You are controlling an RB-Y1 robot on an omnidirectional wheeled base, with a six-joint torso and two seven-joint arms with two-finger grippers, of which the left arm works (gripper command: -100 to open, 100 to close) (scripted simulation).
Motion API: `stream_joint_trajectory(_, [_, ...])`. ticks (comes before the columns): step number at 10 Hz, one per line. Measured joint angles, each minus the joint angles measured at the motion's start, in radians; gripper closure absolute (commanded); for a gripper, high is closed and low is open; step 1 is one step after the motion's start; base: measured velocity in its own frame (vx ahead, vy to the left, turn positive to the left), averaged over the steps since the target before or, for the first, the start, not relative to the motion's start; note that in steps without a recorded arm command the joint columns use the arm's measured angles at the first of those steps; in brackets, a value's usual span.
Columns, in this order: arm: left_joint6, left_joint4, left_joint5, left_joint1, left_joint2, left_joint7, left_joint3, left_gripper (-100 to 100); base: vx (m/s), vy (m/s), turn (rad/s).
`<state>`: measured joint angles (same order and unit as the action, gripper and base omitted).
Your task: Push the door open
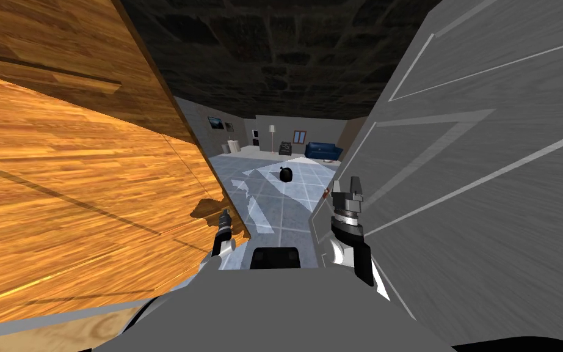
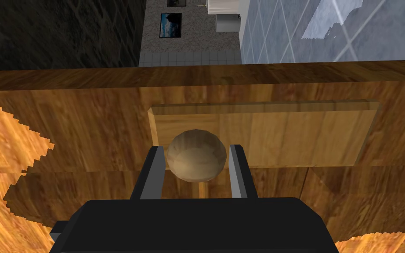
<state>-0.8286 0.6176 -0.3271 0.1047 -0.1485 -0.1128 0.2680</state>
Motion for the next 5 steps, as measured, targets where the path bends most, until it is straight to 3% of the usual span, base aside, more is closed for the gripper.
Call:
stream_joint_trajectory(2, [0.002,-0.002,0.000,-0.002,0.002,0.000,-0.001,100,-0.004,-0.003,0.001])
stream_joint_trajectory(5, [0.001,-0.020,-0.009,-0.004,0.003,-0.002,0.010,100,0.163,0.007,0.040])
